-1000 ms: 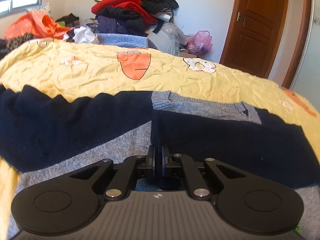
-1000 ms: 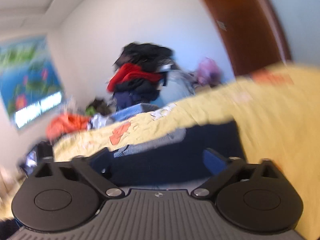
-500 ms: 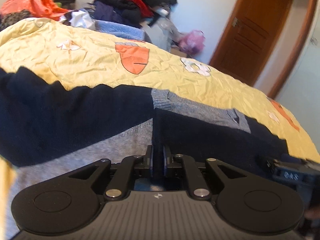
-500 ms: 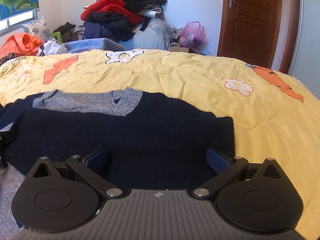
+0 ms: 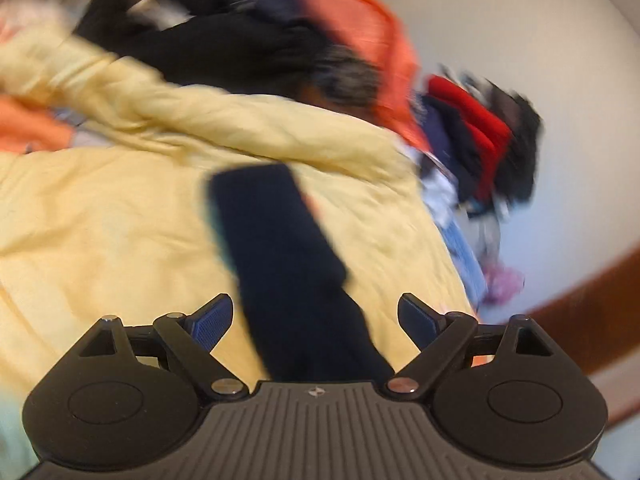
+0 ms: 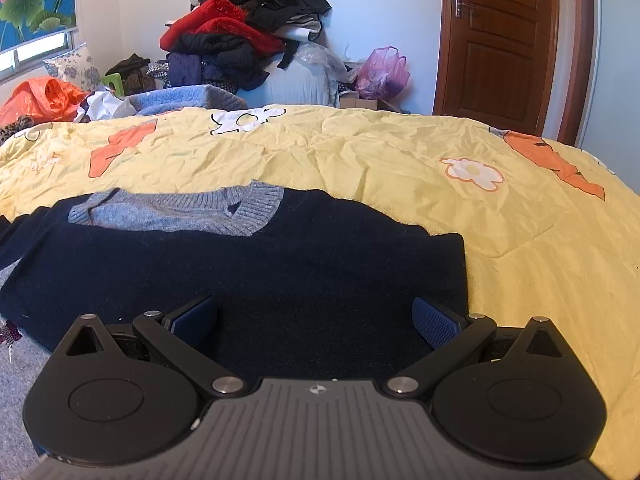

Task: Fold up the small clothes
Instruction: 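Fold the second navy sleeve across the body with the left tool and release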

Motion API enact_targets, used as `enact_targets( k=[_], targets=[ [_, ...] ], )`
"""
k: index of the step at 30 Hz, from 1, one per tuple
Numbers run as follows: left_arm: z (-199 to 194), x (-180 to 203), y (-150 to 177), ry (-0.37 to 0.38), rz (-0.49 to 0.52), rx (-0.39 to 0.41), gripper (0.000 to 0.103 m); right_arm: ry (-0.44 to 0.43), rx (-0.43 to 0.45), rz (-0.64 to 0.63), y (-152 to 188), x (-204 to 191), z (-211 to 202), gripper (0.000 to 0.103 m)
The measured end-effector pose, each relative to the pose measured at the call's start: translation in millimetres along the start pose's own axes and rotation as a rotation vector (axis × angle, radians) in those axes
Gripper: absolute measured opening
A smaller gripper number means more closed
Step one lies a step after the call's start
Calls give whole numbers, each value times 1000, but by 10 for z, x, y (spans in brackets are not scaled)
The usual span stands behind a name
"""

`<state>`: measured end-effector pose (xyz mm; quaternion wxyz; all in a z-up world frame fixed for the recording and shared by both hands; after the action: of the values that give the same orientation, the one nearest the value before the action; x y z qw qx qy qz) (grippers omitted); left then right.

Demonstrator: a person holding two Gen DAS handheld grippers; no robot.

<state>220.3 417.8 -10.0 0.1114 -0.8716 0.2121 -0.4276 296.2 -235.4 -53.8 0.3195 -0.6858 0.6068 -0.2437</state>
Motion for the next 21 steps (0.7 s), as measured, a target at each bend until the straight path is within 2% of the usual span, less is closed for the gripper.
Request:
enact_targets(
  k=[2,4,6,8,12,13,14,15,17,19,21],
  targets=[
    [53,-153,-106,-36,-27,18,90,0,0,0,-1,1,0,103],
    [115,-211,-149,-39,-14,25,87,0,0,0,-1,2,0,103],
    [156,-225,-169,-27,6,25,77,-2,0,2,-1,2,0,103],
    [234,-187,-197,-30,28,22,59,-2,1,3,-3,1,4,103],
    [373,-79,-274,-91,89,37,59,0,0,2,-3,3,7,103],
    [416,-60,-295,-111,105,38,48,0,0,2,-3,1,7,103],
    [464,-34,-304,-137,127,34,21,0,0,1,-2,0,7,103],
    [503,-17,-302,-171,150,27,9,1,0,1,-2,1,8,103],
    [541,30,-272,-234,197,33,6,-1,0,3,-3,3,8,103],
    [478,141,-220,-269,251,75,6,-2,1,4,-2,1,8,103],
    [348,307,-152,-261,288,125,6,-5,2,8,-1,6,6,103]
  ],
)
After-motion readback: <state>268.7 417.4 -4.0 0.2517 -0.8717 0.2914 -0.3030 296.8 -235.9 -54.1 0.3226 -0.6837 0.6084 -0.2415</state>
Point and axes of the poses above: each gripper's, at about its wrist camera, not at the fingertips, and z roughly the way its jaws point, x to its right, y to its underside, the point moved 6 cm from there along z, roughly the way its jaws point, and after that the axes turned 5 degrees about -x, right-handed, at the moved point
